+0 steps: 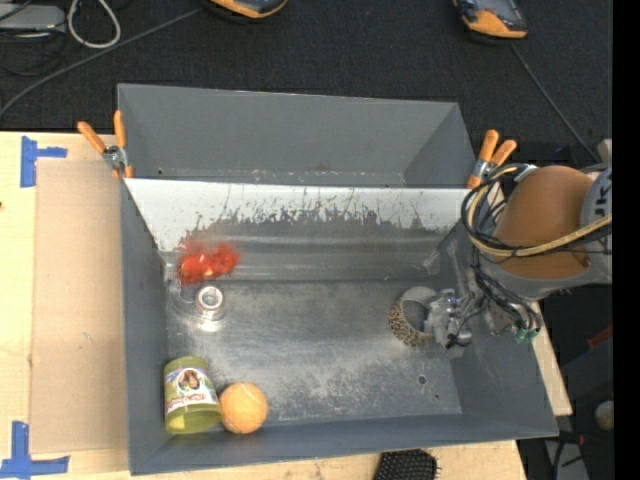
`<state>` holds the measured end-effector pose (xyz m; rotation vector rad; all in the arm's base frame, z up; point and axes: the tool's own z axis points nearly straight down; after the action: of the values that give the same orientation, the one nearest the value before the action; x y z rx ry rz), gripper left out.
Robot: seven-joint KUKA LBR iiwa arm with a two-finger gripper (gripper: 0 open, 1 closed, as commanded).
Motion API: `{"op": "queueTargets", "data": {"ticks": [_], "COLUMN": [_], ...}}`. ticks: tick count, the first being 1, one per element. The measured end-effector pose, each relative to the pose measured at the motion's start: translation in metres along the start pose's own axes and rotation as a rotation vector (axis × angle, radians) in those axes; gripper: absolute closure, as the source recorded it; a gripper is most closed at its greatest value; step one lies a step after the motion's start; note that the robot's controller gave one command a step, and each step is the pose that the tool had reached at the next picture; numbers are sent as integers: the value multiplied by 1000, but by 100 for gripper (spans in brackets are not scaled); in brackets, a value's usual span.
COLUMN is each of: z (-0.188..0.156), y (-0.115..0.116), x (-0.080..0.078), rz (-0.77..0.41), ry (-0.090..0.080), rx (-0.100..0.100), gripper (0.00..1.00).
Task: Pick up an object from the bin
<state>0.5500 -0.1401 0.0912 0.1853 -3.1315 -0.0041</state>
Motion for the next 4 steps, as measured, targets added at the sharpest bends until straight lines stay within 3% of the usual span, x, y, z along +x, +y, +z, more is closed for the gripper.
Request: {"op": "queueTargets", "data": {"ticks": [1, 2, 3, 4], "z": [0, 2, 9, 11], "y": [0, -9, -7, -7], "x": [0, -41, -64, -47], "rz": [-1, -25, 9, 230], "ry": [0, -1, 17, -15], "rx": [0, -1, -3, -1], "gripper": [100, 100, 100, 100]}}
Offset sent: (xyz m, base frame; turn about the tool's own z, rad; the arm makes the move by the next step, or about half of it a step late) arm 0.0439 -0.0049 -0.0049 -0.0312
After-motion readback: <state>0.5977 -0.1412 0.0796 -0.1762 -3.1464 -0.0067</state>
